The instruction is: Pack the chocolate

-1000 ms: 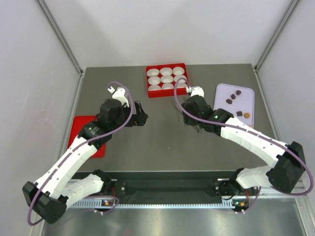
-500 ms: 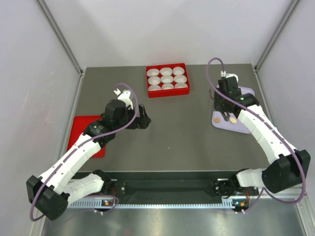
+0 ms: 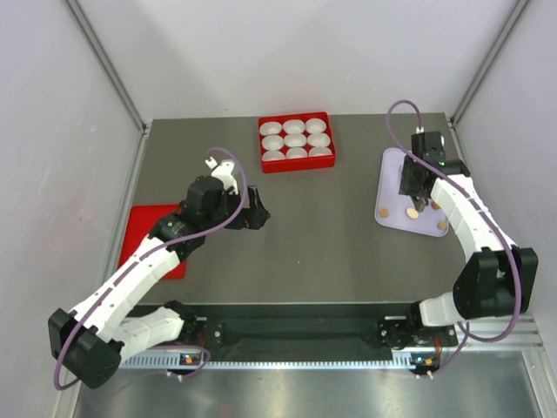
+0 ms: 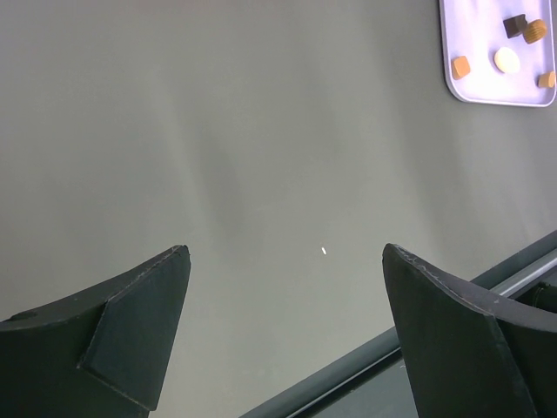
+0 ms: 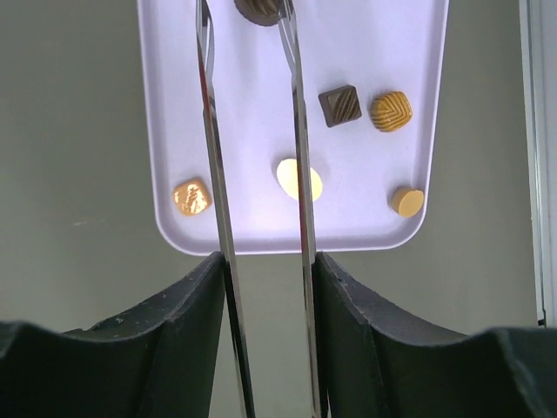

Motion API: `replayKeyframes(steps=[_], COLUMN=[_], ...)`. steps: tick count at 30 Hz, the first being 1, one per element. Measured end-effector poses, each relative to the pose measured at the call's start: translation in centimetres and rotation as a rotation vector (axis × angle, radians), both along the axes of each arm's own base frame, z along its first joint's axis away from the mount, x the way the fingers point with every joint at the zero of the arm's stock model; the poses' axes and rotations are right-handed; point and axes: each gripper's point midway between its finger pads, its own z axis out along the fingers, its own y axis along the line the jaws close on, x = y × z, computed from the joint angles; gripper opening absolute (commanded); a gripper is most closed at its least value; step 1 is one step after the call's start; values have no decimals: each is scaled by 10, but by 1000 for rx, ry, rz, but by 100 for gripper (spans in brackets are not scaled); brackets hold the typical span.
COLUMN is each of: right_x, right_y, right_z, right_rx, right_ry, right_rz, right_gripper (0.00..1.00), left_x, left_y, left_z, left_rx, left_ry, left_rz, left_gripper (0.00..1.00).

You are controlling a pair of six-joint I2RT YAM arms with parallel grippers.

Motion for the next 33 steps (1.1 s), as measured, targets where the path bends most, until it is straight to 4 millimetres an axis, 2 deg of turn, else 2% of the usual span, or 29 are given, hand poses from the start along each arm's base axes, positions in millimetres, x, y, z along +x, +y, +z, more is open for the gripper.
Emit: replayKeyframes(steps=[5,10,24,33], right_x=[13,18,37,42], right_y=[-9,-11,-21,-33], right_z=[-13,-18,-6,-24], right_rx=[-17,-30,-64,-82], right_ry=[30,35,-17,33], right_rz=[-11,-4,-22,-29], right_gripper=[42,42,41,41], left_x=[0,2,3,4], left_y=[0,-2,-4,-4], left_z=[-1,-4,-12,-14], left_rx=[1,6,15,20], left_ry=[3,12,36,36], left_rz=[-1,-2,-10,-12], left_gripper=[97,96,96,97])
